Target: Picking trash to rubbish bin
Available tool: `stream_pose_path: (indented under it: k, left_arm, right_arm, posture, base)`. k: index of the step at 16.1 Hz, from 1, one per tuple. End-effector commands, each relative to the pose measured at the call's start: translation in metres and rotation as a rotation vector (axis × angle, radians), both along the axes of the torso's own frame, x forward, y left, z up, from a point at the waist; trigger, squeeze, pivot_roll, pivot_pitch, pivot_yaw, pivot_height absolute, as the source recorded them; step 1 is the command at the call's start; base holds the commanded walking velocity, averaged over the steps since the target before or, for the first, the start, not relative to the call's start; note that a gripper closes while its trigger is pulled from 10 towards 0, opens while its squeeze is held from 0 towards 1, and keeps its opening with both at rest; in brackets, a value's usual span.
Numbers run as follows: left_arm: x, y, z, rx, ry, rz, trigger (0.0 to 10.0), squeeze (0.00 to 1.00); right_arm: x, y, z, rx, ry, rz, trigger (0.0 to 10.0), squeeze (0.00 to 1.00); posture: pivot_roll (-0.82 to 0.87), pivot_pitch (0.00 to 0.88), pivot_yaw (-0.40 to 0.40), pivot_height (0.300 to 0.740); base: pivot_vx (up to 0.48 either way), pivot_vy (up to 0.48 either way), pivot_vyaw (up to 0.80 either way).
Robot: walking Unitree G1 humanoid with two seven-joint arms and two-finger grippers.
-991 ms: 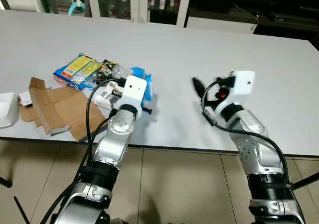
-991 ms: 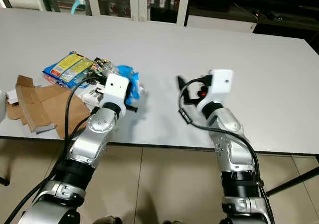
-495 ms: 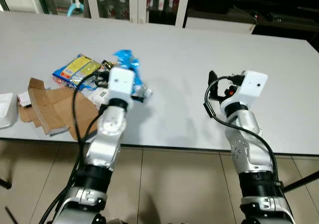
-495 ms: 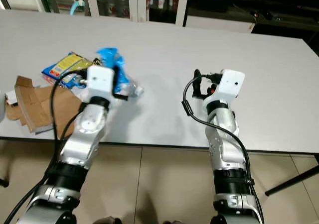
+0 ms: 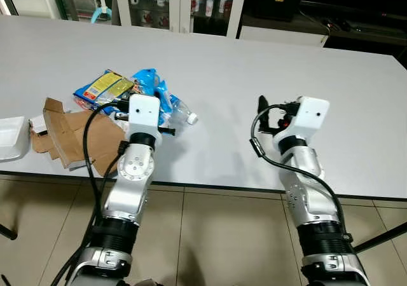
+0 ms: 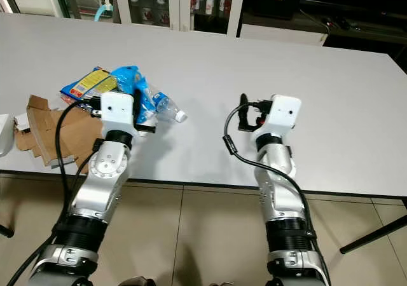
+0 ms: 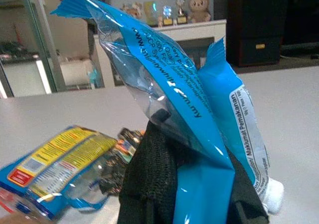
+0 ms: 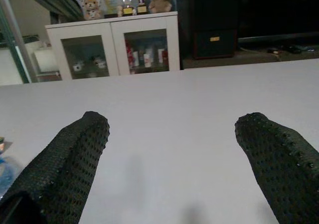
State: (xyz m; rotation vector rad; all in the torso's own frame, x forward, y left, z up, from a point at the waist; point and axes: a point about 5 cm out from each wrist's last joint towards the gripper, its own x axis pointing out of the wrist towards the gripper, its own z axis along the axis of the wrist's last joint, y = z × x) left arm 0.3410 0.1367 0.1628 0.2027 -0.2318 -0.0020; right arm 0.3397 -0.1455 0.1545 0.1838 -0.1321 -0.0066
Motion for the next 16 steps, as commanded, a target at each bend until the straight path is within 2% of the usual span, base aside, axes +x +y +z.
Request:
stream_pose_path:
  k: [1, 7, 13, 16]
  left_arm:
    - [0.0004, -0.0028, 0.0018, 0.012, -0.015, -0.009, 10.0, 0.0]
    - [0.002, -0.0092, 0.0057, 0.002, -0.025, -0.021, 10.0, 0.0]
    - [0.0032, -0.0074, 0.0059, 0.01, -0.021, -0.019, 10.0, 0.0]
    - [0.0024, -0.0087, 0.005, 0.008, -0.018, -0.021, 10.0, 0.0]
  right_arm:
    - [-0.0009, -0.0036, -0.003, -0.012, 0.002, -0.009, 10.0, 0.0]
    - [-0.0002, -0.0009, -0.0041, 0.002, 0.007, -0.007, 10.0, 0.0]
    - [0.0013, -0.0032, -0.0055, 0.016, 0.022, -0.013, 10.0, 0.0]
    - [0.0009, -0.0055, -0.0058, 0.012, 0.024, -0.017, 10.0, 0.0]
  posture:
    - [-0.06, 0.004, -0.09, 0.74]
    - [-0.06, 0.04, -0.087, 0.74]
    - [-0.07, 0.051, -0.089, 0.74]
    - [-0.07, 0.057, -0.09, 0.74]
  base:
    - [0.0, 0.0, 0.0]
    - [0.0, 0.0, 0.0]
    - [0.0, 0.0, 0.0]
    - [-0.242, 0.0, 0.0]
